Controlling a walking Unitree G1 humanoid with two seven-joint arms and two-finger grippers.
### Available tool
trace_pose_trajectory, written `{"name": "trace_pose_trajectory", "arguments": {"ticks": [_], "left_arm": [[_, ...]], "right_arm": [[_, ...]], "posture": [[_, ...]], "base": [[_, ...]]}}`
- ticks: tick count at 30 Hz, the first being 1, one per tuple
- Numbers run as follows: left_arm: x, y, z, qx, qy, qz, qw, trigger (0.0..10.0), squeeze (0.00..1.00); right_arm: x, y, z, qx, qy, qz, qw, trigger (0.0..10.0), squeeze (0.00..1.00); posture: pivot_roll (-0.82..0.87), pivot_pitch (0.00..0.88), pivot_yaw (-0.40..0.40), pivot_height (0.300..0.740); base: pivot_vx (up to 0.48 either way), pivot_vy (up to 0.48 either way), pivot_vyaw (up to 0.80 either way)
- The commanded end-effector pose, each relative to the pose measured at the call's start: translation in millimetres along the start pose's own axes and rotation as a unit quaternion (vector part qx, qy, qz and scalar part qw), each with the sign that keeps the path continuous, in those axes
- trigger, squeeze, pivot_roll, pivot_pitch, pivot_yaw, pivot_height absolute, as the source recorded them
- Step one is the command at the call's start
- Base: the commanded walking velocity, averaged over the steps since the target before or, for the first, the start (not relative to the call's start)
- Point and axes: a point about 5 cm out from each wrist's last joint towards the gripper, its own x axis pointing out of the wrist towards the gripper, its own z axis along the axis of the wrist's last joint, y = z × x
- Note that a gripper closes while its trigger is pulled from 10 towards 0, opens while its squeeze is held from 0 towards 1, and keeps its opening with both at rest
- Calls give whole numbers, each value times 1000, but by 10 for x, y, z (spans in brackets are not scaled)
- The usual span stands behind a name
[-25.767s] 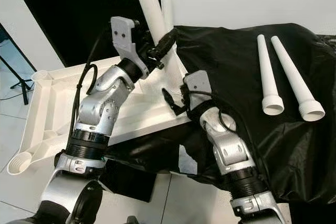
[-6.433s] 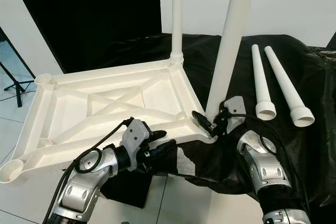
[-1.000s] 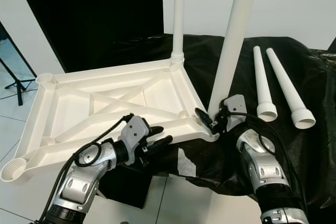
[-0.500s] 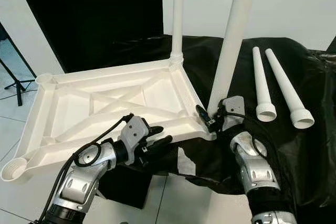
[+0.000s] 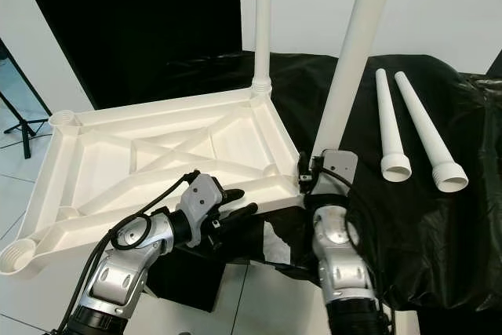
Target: Building children table
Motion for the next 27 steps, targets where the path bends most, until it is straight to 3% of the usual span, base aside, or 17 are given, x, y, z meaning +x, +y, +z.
{"name": "trace_pose_trajectory", "arguments": {"ticks": [1, 11, 12, 13, 14, 23, 27], "left_arm": [[-5, 47, -27, 4, 7, 55, 998, 10000, 0], [13, 66, -15, 9, 5, 49, 999, 10000, 0], [14, 67, -15, 10, 5, 49, 999, 10000, 0], [14, 67, -15, 10, 5, 49, 999, 10000, 0], [16, 66, -16, 10, 5, 50, 999, 10000, 0], [26, 65, -8, 11, 3, 51, 999, 10000, 0], [26, 83, 0, 12, 2, 54, 998, 10000, 0]], "right_arm": [[-52, 54, -100, 5, 28, 1, 1000, 10000, 0], [-39, 35, -64, 6, 20, 3, 1000, 10000, 0], [-39, 30, -54, 5, 19, 4, 1000, 10000, 129], [-39, 30, -54, 5, 19, 4, 1000, 10000, 129], [-36, 15, -41, -3, 14, 6, 1000, 10000, 1000], [-23, -114, 29, -4, -7, 70, 998, 10000, 1000], [-25, -174, 73, -7, -19, 142, 990, 10000, 1000]], "posture": [[25, 0, 5, 740], [19, 0, 8, 740], [18, 0, 9, 740], [18, 0, 9, 740], [18, 0, 8, 740], [20, 0, 2, 740], [19, 0, -2, 740]], "base": [[0, 0, 0], [0, 0, 0], [0, 0, 0], [0, 0, 0], [0, 0, 0], [0, 0, 0], [0, 0, 0]]}}
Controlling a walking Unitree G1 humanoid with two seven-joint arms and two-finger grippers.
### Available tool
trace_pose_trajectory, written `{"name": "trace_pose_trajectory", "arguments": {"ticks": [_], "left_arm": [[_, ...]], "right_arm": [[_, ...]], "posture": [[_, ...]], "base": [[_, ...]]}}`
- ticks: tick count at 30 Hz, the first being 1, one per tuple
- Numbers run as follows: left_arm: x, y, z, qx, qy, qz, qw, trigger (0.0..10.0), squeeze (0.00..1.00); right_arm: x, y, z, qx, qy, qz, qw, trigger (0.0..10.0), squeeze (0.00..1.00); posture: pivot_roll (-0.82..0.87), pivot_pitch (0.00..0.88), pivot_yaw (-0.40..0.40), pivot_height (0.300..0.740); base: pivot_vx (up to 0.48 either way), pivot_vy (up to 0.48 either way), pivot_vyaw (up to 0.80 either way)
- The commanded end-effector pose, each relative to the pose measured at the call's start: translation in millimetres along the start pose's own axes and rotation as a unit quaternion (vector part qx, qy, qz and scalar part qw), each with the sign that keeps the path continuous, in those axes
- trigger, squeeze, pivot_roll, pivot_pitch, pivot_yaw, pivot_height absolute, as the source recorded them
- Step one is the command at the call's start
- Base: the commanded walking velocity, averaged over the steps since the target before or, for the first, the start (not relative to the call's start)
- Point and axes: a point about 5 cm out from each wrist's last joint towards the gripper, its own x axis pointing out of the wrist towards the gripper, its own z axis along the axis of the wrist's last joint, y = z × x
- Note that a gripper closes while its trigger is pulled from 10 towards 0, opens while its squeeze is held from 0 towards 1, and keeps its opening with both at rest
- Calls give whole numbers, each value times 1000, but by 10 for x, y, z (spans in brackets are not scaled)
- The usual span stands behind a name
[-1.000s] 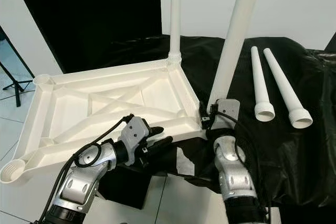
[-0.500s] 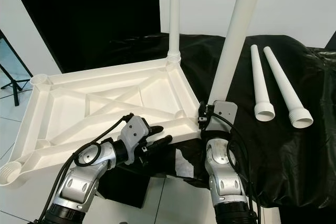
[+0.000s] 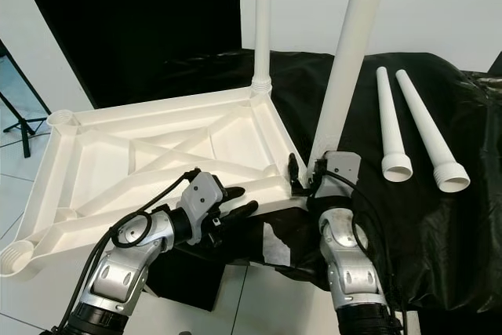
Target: Building children table
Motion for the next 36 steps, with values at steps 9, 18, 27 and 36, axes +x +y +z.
{"name": "trace_pose_trajectory", "arguments": {"ticks": [9, 18, 27, 36], "left_arm": [[18, 97, -9, 8, 3, 63, 998, 10000, 0], [-3, 115, 3, 8, 2, 72, 997, 10000, 0], [-25, 127, -22, 5, 5, 77, 997, 10000, 0], [-24, 130, -47, 2, 5, 75, 997, 10000, 0]], "right_arm": [[72, -86, 63, -29, 3, 179, 983, 10000, 0], [109, -178, -3, -44, 31, 220, 974, 0, 0], [86, -249, -143, -49, 69, 187, 979, 9137, 0], [44, -213, -180, -36, 66, 82, 994, 10000, 0]], "posture": [[18, 0, -3, 740], [43, 0, -18, 740], [40, 0, -13, 740], [19, 0, 2, 740]], "base": [[0, 0, 0], [0, 0, 0], [0, 0, 0], [0, 0, 0]]}}
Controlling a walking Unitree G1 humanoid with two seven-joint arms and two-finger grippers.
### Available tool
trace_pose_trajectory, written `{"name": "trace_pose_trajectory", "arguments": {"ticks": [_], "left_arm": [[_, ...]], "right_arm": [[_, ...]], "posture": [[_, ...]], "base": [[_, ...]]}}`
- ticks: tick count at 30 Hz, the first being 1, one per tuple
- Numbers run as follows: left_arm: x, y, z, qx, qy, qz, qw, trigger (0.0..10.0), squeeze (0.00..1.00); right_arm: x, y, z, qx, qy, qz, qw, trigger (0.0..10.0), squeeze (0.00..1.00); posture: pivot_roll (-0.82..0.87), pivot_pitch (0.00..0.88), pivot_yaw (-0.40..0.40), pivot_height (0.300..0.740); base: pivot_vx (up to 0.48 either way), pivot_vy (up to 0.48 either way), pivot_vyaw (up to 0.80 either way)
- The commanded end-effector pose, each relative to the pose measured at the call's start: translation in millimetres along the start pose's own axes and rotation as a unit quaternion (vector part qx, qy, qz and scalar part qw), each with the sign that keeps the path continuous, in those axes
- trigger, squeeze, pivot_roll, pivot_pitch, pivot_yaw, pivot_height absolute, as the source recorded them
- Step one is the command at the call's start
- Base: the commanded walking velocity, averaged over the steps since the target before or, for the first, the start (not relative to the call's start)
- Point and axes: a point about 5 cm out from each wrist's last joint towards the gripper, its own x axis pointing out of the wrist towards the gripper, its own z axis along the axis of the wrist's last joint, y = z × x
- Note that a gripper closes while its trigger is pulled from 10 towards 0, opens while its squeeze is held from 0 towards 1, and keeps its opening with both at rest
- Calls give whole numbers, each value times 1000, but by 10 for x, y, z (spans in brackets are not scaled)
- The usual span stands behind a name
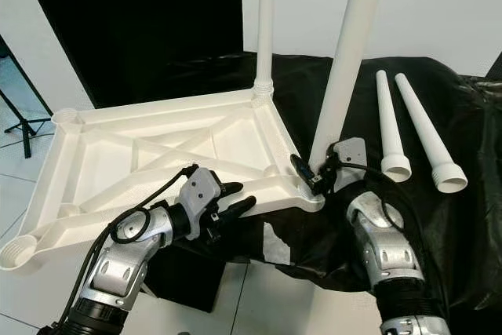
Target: Building children table
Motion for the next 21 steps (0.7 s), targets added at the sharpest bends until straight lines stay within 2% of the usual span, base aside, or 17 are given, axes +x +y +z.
{"name": "trace_pose_trajectory", "arguments": {"ticks": [1, 2, 6, 10, 14, 16, 21], "left_arm": [[-19, 66, -40, -2, 6, 66, 998, 10000, 0], [-19, 66, -40, -2, 6, 66, 998, 10000, 0], [-18, 48, -42, -6, 5, 62, 998, 10000, 0], [-21, 50, -44, -6, 6, 61, 998, 10000, 0], [-12, 55, -47, -6, 7, 63, 998, 10000, 0], [-9, 55, -45, -8, 6, 64, 998, 10000, 0], [-5, 38, -50, -11, 7, 65, 998, 10000, 0]], "right_arm": [[-75, 58, -178, 9, 42, -30, 999, 10000, 0], [-75, 58, -178, 9, 42, -30, 999, 10000, 0], [-144, 167, -244, 16, 53, -93, 994, 10000, 0], [-153, 225, -235, 18, 49, -117, 992, 10000, 0], [-145, 352, -204, 41, 45, -186, 981, 10000, 0], [-138, 393, -199, 38, 50, -201, 977, 10000, 0], [-103, 522, -205, 51, 58, -197, 977, 10000, 0]], "posture": [[17, 0, 4, 740], [17, 0, 4, 740], [8, 0, 13, 740], [3, 0, 14, 740], [8, 0, 9, 740], [7, 0, 11, 740], [2, 0, 12, 740]], "base": [[0, 0, 0], [0, 0, 0], [0, 0, 0], [0, 0, 0], [0, 0, 0], [0, 0, 0], [0, 0, 0]]}}
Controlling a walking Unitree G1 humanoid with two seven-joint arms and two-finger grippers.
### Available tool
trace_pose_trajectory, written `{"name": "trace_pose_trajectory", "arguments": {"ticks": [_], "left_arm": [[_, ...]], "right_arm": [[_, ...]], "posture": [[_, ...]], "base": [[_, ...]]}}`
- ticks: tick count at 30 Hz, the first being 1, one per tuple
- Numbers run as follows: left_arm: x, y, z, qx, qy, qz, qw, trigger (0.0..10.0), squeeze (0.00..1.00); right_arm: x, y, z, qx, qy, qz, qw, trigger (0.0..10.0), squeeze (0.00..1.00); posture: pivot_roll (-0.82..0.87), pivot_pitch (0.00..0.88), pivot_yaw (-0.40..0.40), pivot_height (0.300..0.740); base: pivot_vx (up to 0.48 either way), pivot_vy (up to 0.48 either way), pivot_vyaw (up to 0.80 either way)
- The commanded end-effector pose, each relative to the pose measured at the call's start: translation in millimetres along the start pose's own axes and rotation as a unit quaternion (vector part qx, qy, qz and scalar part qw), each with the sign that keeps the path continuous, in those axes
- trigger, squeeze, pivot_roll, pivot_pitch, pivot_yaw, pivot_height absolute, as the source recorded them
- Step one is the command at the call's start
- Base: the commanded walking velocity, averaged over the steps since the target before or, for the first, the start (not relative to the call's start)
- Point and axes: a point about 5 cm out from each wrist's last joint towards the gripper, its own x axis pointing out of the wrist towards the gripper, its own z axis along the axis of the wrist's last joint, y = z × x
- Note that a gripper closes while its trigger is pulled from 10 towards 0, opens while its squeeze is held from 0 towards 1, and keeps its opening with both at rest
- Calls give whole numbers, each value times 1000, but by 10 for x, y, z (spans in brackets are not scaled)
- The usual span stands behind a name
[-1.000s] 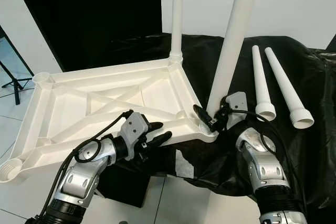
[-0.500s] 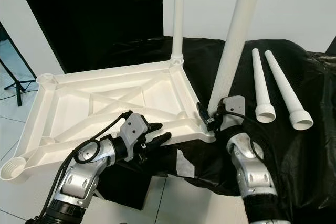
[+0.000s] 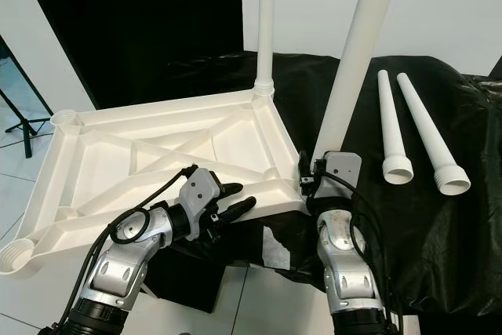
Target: Building children table
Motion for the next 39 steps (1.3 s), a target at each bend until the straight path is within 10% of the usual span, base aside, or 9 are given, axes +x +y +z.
{"name": "trace_pose_trajectory", "arguments": {"ticks": [1, 9, 10, 12, 25, 27, 37, 38, 39], "left_arm": [[-9, 30, -55, -6, 11, 62, 998, 10000, 0], [-22, 31, -61, -5, 13, 62, 998, 10000, 0], [-29, 34, -63, -5, 13, 63, 998, 10000, 0], [-40, 33, -64, -4, 14, 63, 998, 10000, 0], [-42, 51, -52, 3, 13, 65, 998, 10000, 0], [-43, 51, -43, 13, 10, 63, 998, 10000, 0], [-36, 57, -42, 13, 10, 64, 998, 10000, 0], [-35, 60, -40, 14, 10, 65, 998, 10000, 0], [-35, 62, -37, 14, 10, 66, 998, 10000, 0]], "right_arm": [[-88, 87, -212, 0, 57, 16, 998, 10000, 0], [-85, 76, -156, 1, 38, 35, 999, 10000, 0], [-84, 83, -130, 1, 27, 49, 998, 10000, 510], [-84, 73, -110, 10, 20, 61, 998, 10000, 1000], [-67, -236, -16, -22, -8, 164, 986, 10000, 1000], [15, -376, 47, -44, -13, 222, 974, 10000, 0], [176, -339, 48, -68, 1, 312, 948, 10000, 0], [200, -311, 32, -74, 4, 327, 942, 4471, 0], [220, -291, 19, -77, 7, 340, 937, 2980, 0]], "posture": [[2, 0, 11, 740], [12, 0, 7, 740], [13, 0, 5, 740], [14, 0, 5, 740], [17, 0, 2, 740], [16, 0, 2, 740], [22, 0, 4, 740], [25, 0, 4, 740], [31, 0, 3, 740]], "base": [[0, 0, 0], [0, 0, 0], [0, 0, 0], [0, 0, 0], [0, 0, 0], [0, 0, 0], [0, 0, 0], [0, 0, 0], [0, 0, 0]]}}
